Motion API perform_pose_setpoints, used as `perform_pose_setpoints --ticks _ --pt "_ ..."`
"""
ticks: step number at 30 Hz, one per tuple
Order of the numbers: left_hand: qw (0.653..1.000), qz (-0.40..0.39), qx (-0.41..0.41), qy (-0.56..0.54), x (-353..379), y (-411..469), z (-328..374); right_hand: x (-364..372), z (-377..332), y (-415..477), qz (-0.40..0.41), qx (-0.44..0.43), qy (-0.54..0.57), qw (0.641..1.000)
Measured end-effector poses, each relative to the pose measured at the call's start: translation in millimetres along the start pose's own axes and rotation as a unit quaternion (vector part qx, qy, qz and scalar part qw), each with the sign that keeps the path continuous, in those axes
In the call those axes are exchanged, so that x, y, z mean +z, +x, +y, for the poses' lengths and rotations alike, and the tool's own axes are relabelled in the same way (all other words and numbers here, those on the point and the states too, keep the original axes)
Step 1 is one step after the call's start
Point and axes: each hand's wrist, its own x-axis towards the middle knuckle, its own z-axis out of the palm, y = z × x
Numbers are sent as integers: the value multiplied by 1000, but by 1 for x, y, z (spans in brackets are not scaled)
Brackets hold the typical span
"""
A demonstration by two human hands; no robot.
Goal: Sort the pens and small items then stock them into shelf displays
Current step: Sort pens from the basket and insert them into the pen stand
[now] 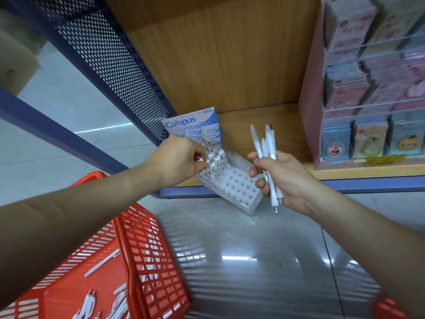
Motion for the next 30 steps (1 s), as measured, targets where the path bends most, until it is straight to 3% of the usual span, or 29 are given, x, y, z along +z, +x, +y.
perform_pose_setpoints --ticks 8,16,30 --pt "999 -27 35 5 12 1 -3 2 -1 -4 -45 24 8 999" --pt "996 -30 -53 -67 5 4 -4 2 -3 -4 -42 27 -9 999" --pt "996 -9 -64 -61 24 3 1 3 -3 -9 -66 12 52 996"
